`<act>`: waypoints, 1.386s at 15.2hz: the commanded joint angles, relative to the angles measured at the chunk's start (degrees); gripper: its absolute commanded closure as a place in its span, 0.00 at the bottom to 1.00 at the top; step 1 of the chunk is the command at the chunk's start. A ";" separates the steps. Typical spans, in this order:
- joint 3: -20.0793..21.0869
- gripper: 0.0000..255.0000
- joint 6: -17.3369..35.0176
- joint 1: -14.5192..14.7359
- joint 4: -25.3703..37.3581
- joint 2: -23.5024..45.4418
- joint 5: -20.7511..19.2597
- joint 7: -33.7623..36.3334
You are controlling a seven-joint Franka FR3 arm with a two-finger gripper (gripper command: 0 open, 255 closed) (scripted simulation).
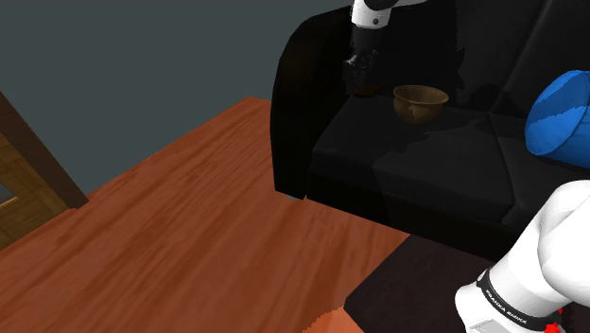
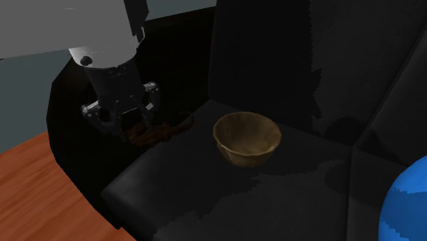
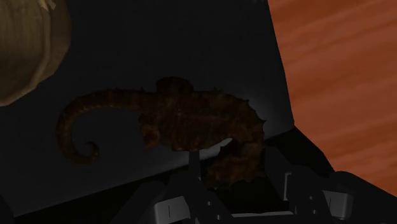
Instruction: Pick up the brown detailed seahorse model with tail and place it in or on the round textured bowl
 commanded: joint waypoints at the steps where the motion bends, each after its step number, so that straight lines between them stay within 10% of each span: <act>1: 0.08 1.00 -1.46 0.07 1.52 0.08 0.03 0.08; 21: -10.77 1.00 -7.98 -7.74 5.86 -2.73 -0.42 -18.73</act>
